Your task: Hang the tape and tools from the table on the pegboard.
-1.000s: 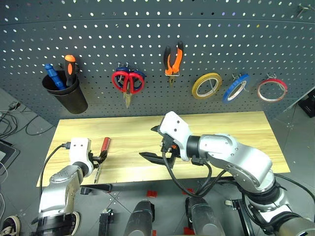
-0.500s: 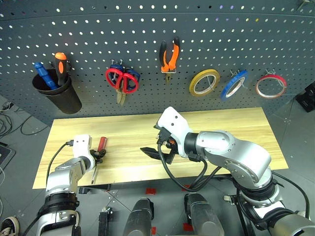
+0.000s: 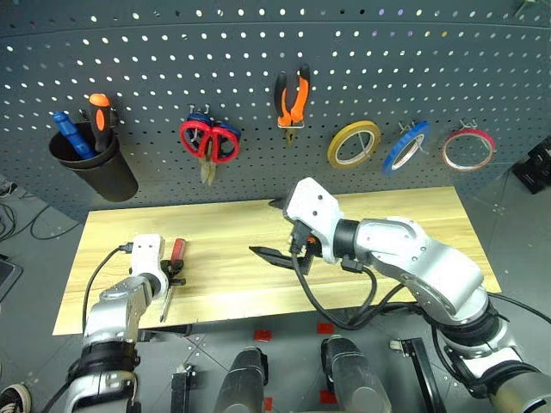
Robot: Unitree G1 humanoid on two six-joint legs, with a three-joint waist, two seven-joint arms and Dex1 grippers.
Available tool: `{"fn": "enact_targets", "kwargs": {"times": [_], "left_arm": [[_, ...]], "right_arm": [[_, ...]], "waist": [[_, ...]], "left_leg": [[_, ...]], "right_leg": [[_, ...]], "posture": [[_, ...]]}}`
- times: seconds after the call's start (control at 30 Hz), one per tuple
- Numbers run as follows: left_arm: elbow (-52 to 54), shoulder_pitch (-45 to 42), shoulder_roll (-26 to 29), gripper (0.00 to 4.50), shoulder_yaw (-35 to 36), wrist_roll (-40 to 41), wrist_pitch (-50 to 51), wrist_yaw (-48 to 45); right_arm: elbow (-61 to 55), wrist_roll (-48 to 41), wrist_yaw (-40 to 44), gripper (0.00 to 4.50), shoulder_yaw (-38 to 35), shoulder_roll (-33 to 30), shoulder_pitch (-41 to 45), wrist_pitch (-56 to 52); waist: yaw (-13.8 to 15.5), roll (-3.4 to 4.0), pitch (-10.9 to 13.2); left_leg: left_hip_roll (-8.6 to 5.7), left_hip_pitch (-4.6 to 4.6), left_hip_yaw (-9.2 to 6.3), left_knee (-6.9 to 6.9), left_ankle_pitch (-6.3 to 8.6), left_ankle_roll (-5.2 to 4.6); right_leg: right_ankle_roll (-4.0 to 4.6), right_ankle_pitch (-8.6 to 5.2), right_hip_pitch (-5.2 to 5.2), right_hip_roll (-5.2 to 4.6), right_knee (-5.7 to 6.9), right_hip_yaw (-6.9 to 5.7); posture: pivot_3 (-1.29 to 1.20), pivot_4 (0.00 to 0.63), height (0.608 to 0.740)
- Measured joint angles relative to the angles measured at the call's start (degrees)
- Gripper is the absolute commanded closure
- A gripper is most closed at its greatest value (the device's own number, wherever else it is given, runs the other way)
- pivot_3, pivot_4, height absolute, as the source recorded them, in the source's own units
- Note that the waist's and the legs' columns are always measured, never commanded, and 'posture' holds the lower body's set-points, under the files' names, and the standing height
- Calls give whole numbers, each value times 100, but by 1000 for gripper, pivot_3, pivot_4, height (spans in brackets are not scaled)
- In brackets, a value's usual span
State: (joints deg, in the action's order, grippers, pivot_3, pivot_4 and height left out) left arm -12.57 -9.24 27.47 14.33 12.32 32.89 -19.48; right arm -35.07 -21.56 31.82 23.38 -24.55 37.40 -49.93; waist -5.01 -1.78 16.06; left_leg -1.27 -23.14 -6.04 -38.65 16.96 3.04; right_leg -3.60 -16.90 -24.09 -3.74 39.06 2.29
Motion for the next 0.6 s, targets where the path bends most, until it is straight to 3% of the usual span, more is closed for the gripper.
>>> {"fn": "enact_targets", "kwargs": {"times": [0.3,0.6], "left_arm": [[2476,1385,-312,3602,223,480,-800,-379],[3558,298,277,3602,537,578,-2064,-646]], "right_arm": [[61,-441,719,0,-490,-39,31,442],[559,-422,940,0,-655,60,302,948]], "waist": [[89,-24,-222],[267,-34,-620]], "left_leg": [[-6,-7,-1,-2,-4,6],[-10,-3,12,-5,-4,7]], "right_leg": [[4,3,2,-12,-5,-9],[3,8,9,21,-9,1]], "posture": [[-49,118,740],[-9,56,740]]}}
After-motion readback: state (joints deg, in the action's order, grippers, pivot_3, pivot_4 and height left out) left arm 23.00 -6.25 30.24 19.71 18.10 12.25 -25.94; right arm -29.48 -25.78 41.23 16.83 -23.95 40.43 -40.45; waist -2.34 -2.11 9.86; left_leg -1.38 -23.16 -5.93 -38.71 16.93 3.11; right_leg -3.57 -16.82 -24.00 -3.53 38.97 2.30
